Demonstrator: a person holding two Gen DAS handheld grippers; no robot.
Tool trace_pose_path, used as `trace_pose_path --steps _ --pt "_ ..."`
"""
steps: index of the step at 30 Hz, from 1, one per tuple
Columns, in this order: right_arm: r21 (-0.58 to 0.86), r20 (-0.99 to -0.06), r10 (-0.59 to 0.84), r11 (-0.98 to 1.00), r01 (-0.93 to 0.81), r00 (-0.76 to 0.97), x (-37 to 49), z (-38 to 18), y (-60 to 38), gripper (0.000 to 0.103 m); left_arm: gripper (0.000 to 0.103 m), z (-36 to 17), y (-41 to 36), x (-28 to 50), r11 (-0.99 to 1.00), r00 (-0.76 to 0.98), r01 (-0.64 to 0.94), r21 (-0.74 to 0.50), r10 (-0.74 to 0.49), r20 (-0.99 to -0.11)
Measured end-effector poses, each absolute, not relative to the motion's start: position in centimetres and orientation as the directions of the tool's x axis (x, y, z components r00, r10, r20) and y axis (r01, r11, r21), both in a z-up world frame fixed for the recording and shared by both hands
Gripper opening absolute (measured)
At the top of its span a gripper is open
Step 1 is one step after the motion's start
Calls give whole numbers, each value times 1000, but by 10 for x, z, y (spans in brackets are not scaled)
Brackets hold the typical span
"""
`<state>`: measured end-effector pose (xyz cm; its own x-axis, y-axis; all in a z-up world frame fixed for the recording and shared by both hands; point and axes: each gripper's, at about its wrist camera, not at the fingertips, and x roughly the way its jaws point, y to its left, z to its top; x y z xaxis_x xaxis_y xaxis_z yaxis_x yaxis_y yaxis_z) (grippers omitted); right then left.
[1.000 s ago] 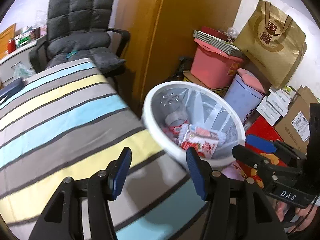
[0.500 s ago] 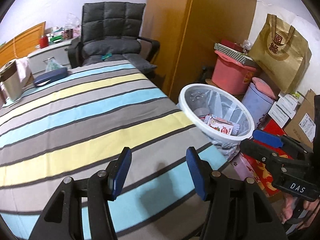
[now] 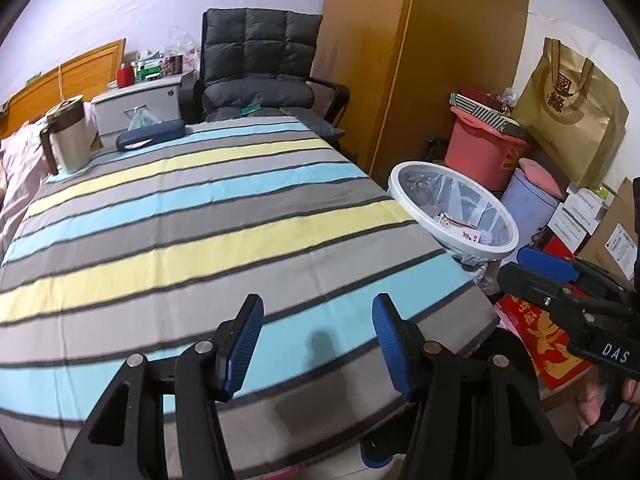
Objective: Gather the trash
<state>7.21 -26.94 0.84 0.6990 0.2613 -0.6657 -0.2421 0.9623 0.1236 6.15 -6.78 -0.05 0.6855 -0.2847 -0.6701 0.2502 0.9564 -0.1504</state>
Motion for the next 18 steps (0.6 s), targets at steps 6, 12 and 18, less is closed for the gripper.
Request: trace_pose_path --steps 6,12,18 --pt "124 -671 272 958 -257 689 65 6 -262 61 59 -3 -60 48 963 690 225 -147 -264 -674" --pt "122 -668 273 958 -261 692 65 6 -259 61 59 -3 -52 43 966 695 208 -155 -258 -671" --pt "122 -668 273 958 -260 692 65 6 -259 61 59 -2 -52 44 968 699 200 -153 -250 -670"
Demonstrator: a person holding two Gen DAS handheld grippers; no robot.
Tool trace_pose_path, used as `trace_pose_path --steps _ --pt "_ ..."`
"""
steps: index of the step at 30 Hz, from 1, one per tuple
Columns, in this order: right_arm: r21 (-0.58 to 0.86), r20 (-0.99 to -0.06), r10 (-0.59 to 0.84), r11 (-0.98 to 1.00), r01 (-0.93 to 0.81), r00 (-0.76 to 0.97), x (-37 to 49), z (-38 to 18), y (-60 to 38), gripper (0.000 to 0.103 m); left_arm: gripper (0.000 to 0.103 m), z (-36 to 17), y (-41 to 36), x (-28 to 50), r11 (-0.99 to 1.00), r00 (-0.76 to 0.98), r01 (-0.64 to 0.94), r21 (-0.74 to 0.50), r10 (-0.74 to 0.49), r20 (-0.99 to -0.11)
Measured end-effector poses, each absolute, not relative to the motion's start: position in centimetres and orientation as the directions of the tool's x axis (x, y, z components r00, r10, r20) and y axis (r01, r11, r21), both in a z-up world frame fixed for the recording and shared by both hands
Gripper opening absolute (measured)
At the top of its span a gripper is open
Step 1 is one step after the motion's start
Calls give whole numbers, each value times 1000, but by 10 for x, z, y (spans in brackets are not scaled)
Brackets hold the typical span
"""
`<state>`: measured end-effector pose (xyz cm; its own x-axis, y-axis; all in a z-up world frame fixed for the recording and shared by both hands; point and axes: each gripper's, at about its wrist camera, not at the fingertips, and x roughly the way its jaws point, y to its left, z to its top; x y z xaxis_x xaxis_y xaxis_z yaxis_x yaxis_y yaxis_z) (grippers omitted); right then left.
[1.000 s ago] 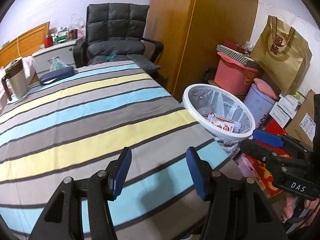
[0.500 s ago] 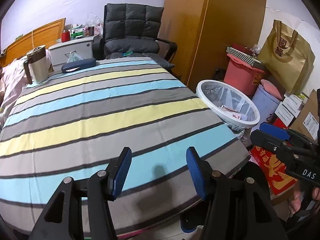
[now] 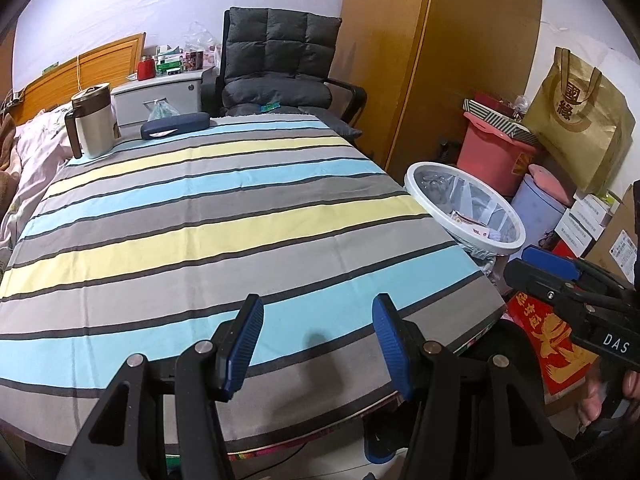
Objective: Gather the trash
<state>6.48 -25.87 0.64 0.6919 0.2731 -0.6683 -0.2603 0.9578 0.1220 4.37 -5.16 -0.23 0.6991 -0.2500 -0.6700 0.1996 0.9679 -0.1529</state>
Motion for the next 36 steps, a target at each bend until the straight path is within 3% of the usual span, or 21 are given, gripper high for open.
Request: trace_pose_path --steps 36 --pt "124 -668 275 957 -261 691 68 6 -259 61 59 -4 -51 47 968 692 196 -155 -249 -678"
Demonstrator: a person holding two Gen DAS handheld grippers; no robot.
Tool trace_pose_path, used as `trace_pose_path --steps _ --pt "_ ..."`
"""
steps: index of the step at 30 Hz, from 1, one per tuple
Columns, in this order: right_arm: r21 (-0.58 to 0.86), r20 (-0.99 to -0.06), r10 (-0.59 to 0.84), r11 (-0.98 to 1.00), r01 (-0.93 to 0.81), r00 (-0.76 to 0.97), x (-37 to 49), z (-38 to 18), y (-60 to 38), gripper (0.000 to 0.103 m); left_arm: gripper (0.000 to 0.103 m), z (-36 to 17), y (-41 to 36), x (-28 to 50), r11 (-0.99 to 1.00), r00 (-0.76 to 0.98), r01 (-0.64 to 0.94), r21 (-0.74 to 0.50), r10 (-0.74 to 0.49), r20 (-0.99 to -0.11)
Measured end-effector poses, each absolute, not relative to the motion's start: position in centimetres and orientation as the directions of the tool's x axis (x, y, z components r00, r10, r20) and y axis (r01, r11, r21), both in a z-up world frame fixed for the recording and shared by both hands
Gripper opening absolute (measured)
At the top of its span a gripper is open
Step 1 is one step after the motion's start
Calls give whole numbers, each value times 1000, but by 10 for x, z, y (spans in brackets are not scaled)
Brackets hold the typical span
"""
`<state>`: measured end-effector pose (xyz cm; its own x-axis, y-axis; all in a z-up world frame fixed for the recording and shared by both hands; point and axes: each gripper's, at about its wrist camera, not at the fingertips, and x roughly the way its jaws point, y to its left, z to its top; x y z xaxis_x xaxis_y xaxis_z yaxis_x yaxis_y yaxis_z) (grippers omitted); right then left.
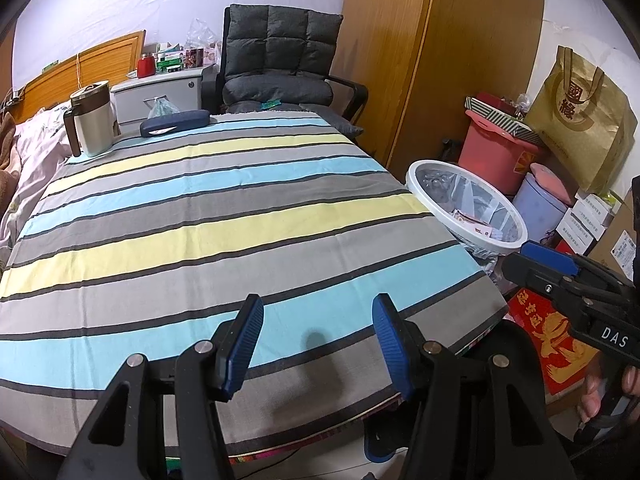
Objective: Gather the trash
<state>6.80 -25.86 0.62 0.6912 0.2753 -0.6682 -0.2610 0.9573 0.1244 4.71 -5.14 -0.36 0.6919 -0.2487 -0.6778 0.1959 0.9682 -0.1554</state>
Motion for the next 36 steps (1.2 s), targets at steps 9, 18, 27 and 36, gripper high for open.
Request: trace_pose_path --steps 9,18,27,36 --pt "125 -668 275 957 -261 691 67 6 -259 61 59 -4 -52 47 968 692 196 -154 -248 -678" --pt "126 -669 275 958 -260 690 70 6 -259 61 59 -6 -52 48 968 685 195 -161 -252 -684" --pt "125 -669 275 958 -259 690 70 6 -259 61 59 -7 -51 47 969 688 189 -158 -245 -683" --pt "126 -670 275 957 -260 689 70 6 -259 61 59 -5 -51 46 975 697 173 -141 -223 -682"
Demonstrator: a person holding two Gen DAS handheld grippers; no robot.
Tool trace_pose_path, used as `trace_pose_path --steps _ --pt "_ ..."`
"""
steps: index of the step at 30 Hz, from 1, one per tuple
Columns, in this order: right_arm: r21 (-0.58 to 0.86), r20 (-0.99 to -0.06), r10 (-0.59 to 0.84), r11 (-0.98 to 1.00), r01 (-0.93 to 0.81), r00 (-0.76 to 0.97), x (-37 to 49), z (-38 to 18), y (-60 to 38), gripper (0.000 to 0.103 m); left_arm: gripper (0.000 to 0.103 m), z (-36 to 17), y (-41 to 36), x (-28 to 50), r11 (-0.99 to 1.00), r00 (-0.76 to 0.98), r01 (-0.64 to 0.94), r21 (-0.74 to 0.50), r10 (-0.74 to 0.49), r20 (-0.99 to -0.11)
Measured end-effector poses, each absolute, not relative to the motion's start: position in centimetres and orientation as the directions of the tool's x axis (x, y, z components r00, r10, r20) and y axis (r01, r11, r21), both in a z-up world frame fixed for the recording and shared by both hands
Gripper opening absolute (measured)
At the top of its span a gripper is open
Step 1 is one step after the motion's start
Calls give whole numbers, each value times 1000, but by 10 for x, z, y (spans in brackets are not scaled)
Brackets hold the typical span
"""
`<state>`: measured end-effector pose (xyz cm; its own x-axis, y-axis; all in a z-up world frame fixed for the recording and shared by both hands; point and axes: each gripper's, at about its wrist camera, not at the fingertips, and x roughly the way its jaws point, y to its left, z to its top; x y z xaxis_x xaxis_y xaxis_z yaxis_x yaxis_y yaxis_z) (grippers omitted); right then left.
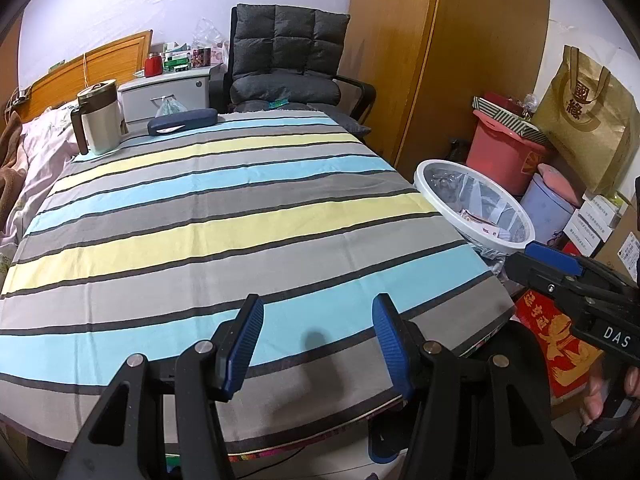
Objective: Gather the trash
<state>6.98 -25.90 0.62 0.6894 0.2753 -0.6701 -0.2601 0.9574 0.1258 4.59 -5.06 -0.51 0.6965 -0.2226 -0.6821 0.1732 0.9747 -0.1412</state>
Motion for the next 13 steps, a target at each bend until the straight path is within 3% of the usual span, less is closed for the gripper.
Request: trace_pose_path --steps 13 --pt "124 -672 273 958 -259 688 71 3 -258 61 59 -6 -52 48 982 700 156 -111 -189 -689"
